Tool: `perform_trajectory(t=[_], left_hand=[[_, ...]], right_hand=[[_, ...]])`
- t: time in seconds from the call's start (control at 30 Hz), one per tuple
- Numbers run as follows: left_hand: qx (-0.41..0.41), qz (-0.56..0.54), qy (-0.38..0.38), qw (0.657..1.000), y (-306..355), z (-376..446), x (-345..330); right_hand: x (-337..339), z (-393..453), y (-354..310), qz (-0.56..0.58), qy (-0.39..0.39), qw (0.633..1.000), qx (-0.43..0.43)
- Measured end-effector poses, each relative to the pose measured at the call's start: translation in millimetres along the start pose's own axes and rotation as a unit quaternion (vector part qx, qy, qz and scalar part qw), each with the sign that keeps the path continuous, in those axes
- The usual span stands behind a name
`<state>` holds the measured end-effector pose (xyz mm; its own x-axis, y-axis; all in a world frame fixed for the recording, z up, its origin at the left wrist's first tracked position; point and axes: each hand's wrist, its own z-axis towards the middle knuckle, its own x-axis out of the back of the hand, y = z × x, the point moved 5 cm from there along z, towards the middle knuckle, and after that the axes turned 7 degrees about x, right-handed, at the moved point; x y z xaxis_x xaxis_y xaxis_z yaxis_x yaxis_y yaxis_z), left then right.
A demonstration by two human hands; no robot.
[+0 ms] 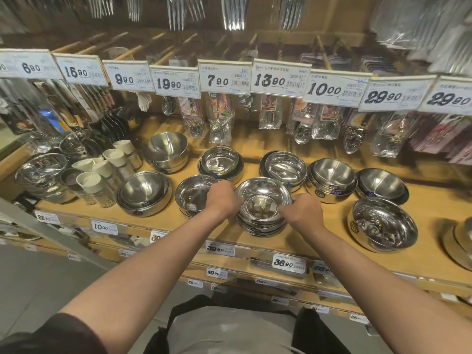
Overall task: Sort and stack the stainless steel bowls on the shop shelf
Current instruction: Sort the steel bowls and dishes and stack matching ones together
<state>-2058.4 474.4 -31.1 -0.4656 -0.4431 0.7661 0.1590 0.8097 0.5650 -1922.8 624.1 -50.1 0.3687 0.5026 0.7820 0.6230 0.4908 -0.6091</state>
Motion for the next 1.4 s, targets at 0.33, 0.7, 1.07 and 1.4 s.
perform_trajectory(t=[0.33, 0.7, 1.07, 1.4], left_hand=[[0.004, 0.023, -0.020, 1.000, -2, 4, -3], [0.015, 0.024, -0.037, 0.999, 0, 2, -14], [0.031, 0.031, -0.030, 0.999, 2, -2, -14], [0.043, -0.040, -0.053, 0.997, 1, -4, -12]], right_hand=[[-5, 3, 2, -0.003, -0.008, 1.000, -0.004], [-7, 7, 5, 0.007, -0.035, 0.999, -0.012], [-8, 8, 8, 0.054, -0.036, 0.997, 0.030], [-6, 6, 10, 0.086, -0.018, 0.994, 0.059]])
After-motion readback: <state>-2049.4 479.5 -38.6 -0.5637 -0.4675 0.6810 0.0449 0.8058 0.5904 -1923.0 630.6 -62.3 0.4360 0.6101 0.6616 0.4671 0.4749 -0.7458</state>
